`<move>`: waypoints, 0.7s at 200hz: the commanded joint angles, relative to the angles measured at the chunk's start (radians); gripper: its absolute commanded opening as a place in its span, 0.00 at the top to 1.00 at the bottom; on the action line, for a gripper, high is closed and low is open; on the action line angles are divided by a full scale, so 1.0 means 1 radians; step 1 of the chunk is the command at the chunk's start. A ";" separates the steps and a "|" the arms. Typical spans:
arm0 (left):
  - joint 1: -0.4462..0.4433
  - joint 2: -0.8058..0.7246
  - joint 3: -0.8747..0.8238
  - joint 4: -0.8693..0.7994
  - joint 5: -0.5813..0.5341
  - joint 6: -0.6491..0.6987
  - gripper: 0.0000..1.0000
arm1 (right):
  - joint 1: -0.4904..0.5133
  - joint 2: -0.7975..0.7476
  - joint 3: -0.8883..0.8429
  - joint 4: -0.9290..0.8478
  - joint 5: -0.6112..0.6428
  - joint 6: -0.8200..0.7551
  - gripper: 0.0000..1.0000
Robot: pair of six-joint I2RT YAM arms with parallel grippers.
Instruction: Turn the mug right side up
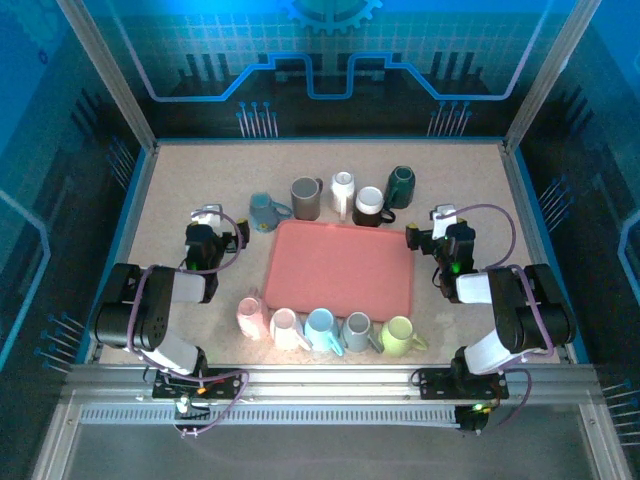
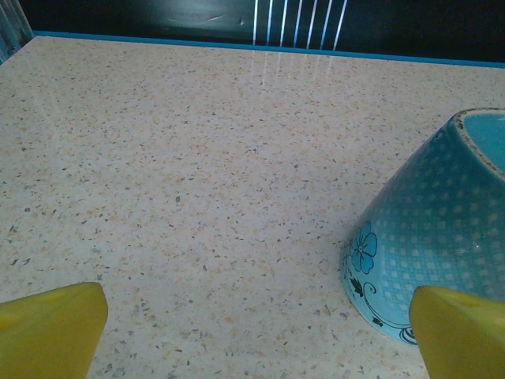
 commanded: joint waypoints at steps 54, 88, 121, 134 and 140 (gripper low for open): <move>-0.017 -0.333 0.018 -0.250 -0.054 -0.019 0.01 | 0.016 -0.402 0.019 -0.289 0.004 0.046 0.00; -0.121 -0.555 0.150 -0.683 -0.067 -0.088 0.01 | 0.221 -0.609 0.130 -0.579 -0.032 0.052 0.00; -0.251 -0.720 0.324 -1.076 -0.024 -0.328 0.01 | 0.486 -0.723 0.299 -0.880 -0.022 0.099 0.00; -0.313 -0.750 0.420 -1.259 -0.014 -0.381 0.01 | 0.579 -0.720 0.414 -1.058 0.020 0.116 0.00; -0.348 -0.749 0.471 -1.351 -0.019 -0.390 0.01 | 0.622 -0.710 0.469 -1.142 0.053 0.126 0.00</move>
